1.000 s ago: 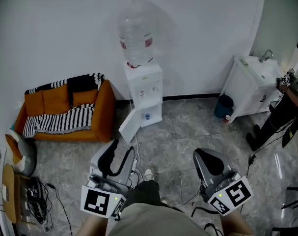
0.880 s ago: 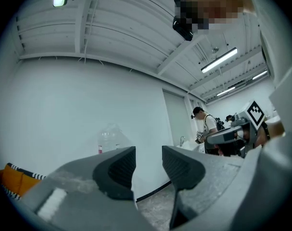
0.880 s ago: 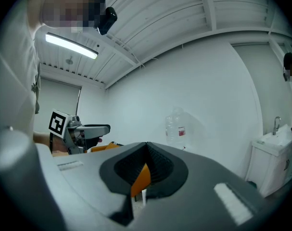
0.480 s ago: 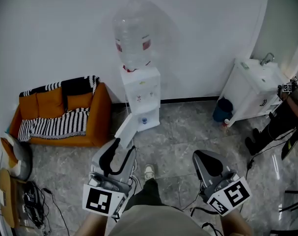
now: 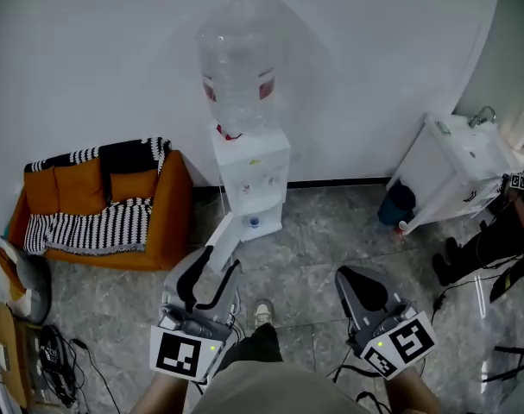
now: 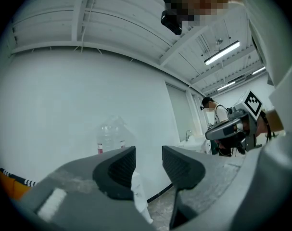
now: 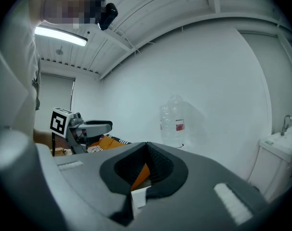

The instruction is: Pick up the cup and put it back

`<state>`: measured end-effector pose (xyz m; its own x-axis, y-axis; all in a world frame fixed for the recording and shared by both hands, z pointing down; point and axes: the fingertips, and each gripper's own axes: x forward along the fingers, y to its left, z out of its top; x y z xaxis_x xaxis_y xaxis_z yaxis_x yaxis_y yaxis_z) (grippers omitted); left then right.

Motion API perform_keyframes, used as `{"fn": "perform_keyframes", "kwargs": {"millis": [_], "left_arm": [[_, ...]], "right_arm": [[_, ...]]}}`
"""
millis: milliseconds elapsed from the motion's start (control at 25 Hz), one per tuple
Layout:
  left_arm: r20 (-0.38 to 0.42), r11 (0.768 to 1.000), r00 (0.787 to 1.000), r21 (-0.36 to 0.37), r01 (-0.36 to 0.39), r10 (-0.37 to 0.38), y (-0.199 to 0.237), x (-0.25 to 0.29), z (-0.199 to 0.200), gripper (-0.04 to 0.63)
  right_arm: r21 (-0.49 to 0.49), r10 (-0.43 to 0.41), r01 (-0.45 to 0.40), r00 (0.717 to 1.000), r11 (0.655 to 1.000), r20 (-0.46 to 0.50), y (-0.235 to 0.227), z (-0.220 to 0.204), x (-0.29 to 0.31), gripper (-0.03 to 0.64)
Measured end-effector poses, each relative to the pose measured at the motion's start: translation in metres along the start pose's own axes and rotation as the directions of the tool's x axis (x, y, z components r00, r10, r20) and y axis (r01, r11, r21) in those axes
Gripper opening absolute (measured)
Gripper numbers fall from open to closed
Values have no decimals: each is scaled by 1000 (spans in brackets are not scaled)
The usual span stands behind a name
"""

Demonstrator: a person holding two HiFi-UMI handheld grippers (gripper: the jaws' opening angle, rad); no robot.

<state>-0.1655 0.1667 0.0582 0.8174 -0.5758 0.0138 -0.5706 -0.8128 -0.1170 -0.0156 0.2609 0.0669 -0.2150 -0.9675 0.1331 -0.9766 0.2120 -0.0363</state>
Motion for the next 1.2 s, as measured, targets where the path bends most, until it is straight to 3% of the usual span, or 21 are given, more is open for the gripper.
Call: {"fn": "perform_keyframes", "kwargs": {"millis": [400, 680, 920, 1200], "left_arm": [[-13, 1000, 1000, 11, 26, -26, 90, 95, -7, 167], [-22, 999, 999, 27, 28, -27, 121, 134, -17, 167], [-47, 1000, 999, 16, -20, 21, 132, 157, -22, 169], [-80, 992, 989, -8, -123, 122, 126, 194, -25, 169]], "right_arm": [[-2, 18, -18, 1000, 1000, -11, -46, 28, 130, 3], [-11, 7, -7, 1000, 1000, -14, -79, 34, 181, 3], [-17, 35, -36, 999, 999, -17, -109, 37, 206, 3], [-15, 148, -149, 988, 989, -42, -150, 34, 226, 3]]}}
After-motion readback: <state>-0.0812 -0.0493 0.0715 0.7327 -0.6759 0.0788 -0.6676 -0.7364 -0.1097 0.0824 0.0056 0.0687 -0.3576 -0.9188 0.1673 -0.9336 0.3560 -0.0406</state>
